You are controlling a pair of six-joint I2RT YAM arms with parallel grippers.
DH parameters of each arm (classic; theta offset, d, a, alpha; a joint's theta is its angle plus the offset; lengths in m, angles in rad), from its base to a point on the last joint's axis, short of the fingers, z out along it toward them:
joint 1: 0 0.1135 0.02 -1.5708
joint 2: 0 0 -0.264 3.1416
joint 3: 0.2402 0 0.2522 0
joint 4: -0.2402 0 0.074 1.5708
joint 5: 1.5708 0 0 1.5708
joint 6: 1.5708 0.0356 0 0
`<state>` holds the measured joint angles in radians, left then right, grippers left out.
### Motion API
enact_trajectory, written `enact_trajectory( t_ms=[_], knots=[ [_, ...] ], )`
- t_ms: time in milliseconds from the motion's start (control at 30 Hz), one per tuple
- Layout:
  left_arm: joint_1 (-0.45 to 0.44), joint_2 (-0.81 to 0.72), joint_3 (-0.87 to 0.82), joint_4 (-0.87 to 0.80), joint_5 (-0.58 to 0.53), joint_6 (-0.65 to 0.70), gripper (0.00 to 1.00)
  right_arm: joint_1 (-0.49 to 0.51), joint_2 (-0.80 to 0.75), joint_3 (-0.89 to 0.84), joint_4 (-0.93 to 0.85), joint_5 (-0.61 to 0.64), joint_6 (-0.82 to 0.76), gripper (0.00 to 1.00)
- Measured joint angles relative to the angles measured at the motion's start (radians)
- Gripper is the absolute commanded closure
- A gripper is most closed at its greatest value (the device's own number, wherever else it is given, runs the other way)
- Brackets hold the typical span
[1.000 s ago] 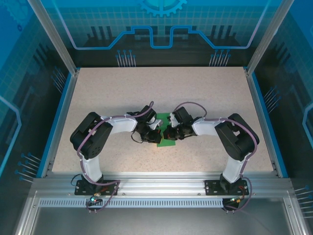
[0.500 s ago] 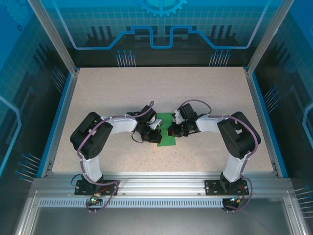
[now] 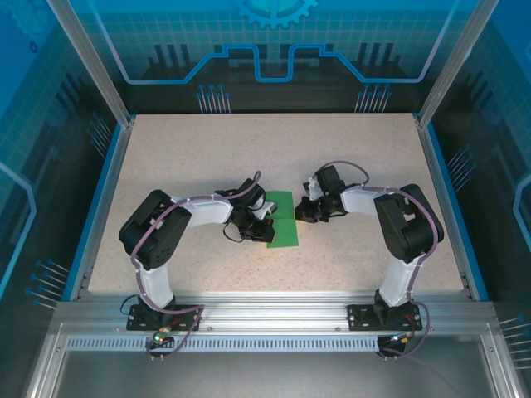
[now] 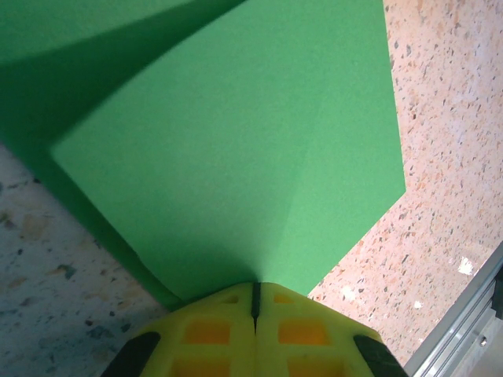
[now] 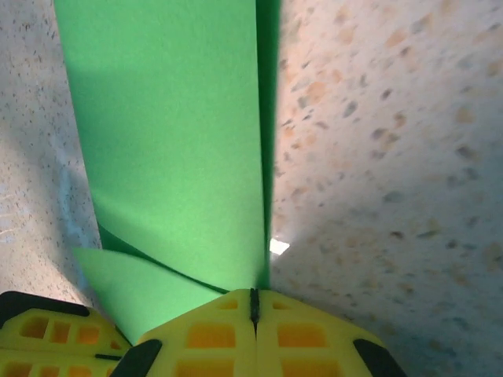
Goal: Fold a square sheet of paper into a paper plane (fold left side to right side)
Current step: Fold the triangle a second time at the center of the table.
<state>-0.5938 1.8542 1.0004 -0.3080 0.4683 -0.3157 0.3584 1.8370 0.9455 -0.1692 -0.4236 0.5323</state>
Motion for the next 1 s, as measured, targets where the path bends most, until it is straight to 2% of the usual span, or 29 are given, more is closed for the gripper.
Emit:
enact_trajectory(
  t_ms=[267,433,700,1000],
  knots=[
    [0.0,0.0,0.0,0.001,0.0,0.0,1.0,-0.021,-0.077,-0.015,-0.021,0.046,-0.01,1.0],
    [0.0,-0.002,0.0,0.001,0.0,0.0,1.0,0.02,-0.164,-0.076,0.034,0.031,0.035,1.0],
    [0.0,-0.002,0.0,0.001,0.0,-0.001,1.0,0.132,-0.068,-0.108,0.149,-0.023,0.135,1.0],
    [0.0,-0.004,0.0,-0.002,0.0,-0.001,1.0,0.148,-0.011,-0.086,0.193,-0.037,0.167,1.0]
  ],
)
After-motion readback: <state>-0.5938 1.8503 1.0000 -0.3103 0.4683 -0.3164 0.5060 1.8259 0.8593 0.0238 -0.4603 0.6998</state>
